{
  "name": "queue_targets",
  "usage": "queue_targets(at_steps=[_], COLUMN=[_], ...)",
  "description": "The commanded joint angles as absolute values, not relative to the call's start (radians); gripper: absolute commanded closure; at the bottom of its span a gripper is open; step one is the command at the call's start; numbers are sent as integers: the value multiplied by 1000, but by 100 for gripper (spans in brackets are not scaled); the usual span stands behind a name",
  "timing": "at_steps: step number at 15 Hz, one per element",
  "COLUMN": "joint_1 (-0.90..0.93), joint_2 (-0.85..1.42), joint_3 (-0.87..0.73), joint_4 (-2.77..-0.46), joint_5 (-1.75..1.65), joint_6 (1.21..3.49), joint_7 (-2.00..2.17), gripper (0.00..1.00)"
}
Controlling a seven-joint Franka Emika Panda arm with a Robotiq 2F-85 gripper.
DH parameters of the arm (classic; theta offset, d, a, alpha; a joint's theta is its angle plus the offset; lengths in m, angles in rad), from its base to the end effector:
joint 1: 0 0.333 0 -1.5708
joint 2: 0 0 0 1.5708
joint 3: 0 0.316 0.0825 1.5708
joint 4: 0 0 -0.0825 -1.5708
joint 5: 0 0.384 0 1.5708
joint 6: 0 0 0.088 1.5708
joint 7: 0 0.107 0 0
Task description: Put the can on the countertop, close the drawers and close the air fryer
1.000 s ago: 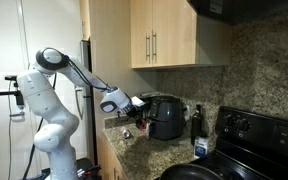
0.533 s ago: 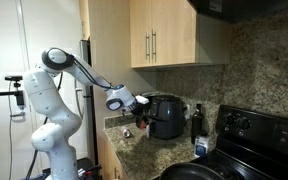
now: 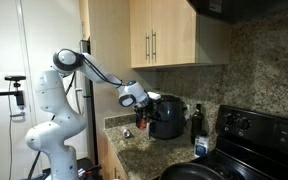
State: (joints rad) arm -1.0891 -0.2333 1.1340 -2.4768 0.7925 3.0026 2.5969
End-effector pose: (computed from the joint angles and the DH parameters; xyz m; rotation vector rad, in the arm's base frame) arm 0.4954 -0.0223 0.3953 0.1257 2.4706 -0.0204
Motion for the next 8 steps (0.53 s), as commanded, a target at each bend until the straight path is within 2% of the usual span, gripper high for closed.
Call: queue_targets(at_steps=[1, 4, 5, 6, 8], joint_1=[-934, -789, -658, -654, -542], joint_2=[-252, -309, -291, -220, -234], joint_3=[1022, 924, 798, 789, 692], joint_4=[-2525, -2583, -2625, -2577, -2617], joint_5=[924, 1079, 975, 931, 907], joint_6=[2951, 2810, 2814, 2896, 2881], joint_7=[2479, 2307, 2385, 2424, 2435], gripper=[0, 0, 0, 0, 0])
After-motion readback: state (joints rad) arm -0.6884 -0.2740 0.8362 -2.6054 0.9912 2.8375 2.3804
